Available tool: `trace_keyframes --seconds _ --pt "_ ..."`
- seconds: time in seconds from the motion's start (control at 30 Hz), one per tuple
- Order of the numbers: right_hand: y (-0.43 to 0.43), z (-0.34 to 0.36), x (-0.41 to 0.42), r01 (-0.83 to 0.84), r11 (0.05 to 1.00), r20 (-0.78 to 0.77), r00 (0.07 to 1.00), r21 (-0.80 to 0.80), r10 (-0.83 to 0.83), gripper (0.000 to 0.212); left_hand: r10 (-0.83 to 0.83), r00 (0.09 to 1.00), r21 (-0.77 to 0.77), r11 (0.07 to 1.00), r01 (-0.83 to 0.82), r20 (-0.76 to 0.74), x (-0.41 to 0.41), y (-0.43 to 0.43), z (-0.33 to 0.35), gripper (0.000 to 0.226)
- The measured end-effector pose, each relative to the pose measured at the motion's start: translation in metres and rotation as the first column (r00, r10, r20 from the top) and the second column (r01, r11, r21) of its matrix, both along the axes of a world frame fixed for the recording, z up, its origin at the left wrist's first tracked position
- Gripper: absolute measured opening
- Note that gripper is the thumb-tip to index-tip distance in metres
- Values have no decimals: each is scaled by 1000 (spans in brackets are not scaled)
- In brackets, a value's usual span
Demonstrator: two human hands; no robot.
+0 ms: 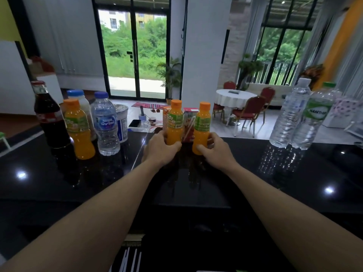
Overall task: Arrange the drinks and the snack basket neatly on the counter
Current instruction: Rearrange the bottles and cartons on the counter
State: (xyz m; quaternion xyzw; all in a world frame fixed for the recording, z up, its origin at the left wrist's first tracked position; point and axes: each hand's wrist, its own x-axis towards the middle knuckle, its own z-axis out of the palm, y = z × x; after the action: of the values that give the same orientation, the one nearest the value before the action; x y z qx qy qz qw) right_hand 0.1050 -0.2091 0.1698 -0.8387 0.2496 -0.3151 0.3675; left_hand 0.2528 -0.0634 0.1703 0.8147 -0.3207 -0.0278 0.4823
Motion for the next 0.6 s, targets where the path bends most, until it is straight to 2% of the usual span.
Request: trace_keyframes --seconds 0.17,0.23,0.37,0.6 --pt "0 2 -2 -25 999 -13 1000 25 26 34 -49 999 -47 998 48 -10 -2 4 3 22" --pt "-1 2 -2 -44 998 -18 999 36 44 36 -84 996 -55 995 82 -28 0 7 4 26" --pt "-4 4 -4 -62 998 -50 997 33 64 43 -150 987 -31 988 149 -51 5 17 6 54" --pt "2 15 -8 -108 994 -149 983 20 110 49 -129 991 37 991 127 39 2 28 13 42"
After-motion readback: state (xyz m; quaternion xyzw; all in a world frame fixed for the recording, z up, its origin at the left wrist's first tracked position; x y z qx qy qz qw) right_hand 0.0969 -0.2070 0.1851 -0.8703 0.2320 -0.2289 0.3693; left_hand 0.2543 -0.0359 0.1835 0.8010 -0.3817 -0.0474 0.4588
